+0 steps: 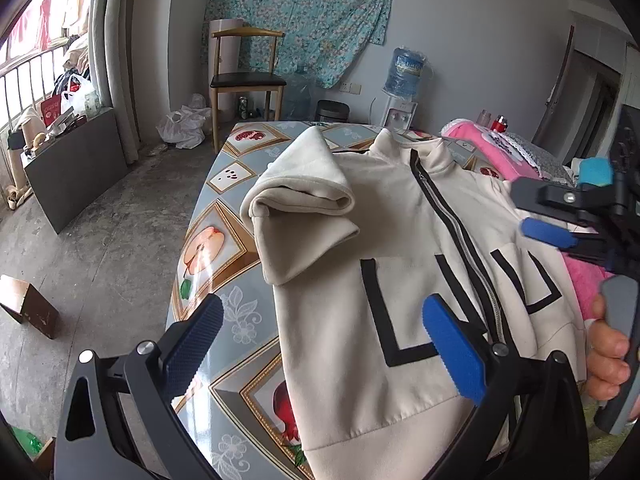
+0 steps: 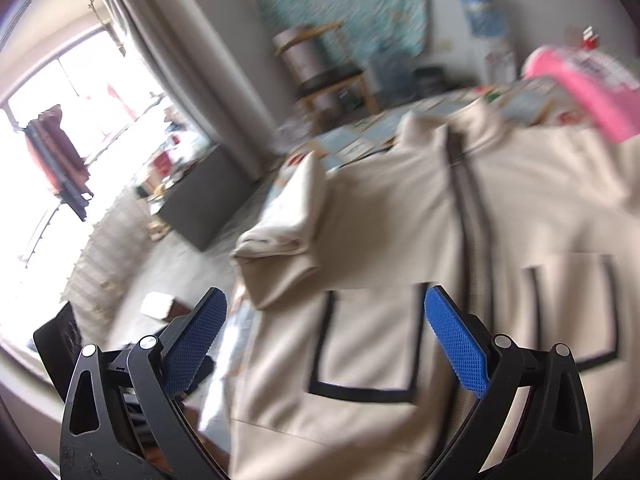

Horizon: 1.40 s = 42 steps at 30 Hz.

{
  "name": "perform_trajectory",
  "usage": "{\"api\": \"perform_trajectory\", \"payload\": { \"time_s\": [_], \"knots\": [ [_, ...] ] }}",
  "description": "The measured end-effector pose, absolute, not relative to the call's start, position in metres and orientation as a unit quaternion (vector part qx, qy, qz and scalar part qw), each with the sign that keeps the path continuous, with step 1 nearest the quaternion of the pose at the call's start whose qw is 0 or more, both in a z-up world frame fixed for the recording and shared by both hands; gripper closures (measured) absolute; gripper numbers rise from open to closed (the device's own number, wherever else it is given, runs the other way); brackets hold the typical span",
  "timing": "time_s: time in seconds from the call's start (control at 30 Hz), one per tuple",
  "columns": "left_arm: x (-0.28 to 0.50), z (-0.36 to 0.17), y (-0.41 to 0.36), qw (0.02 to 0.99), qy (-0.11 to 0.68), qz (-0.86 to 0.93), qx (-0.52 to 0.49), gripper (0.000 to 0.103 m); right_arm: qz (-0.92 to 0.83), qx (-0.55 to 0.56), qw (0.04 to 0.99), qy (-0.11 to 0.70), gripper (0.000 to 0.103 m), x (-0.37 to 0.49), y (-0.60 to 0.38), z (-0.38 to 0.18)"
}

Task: Fold large clothes

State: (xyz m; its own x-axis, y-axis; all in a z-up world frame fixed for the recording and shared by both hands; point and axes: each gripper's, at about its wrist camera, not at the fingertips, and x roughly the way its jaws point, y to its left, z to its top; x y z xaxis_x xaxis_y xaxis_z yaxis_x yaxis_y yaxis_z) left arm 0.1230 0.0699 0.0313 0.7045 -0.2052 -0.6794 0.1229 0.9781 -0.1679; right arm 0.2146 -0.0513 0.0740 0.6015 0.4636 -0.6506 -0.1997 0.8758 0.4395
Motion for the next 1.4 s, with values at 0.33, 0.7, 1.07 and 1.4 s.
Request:
{"api": "perform_trajectory", "payload": {
  "time_s": [0.33,0.7,1.07,1.4],
  "knots": [
    [0.168,0.001,0.076,0.910,0.395,-0.114,-0.057,0.005,0.262,0.151,0.795,0.526,0.037,0.311,0.016,-0.007],
    [0.202,-0.040,0.062,0.887,0.454,-0.079,0.012,0.005,0.228,0.093,0.846,0.472,0.099,0.303,0.001,0.058],
    [0.221,-0.037,0.062,0.889,0.455,-0.029,0.040,0.005,0.101,0.170,0.908,0.371,0.099,0.312,-0.173,0.139],
    [0.235,-0.042,0.072,0.880,0.471,0.014,0.058,0.005,0.045,0.283,0.859,0.424,0.099,0.345,-0.259,0.068]
  ]
}}
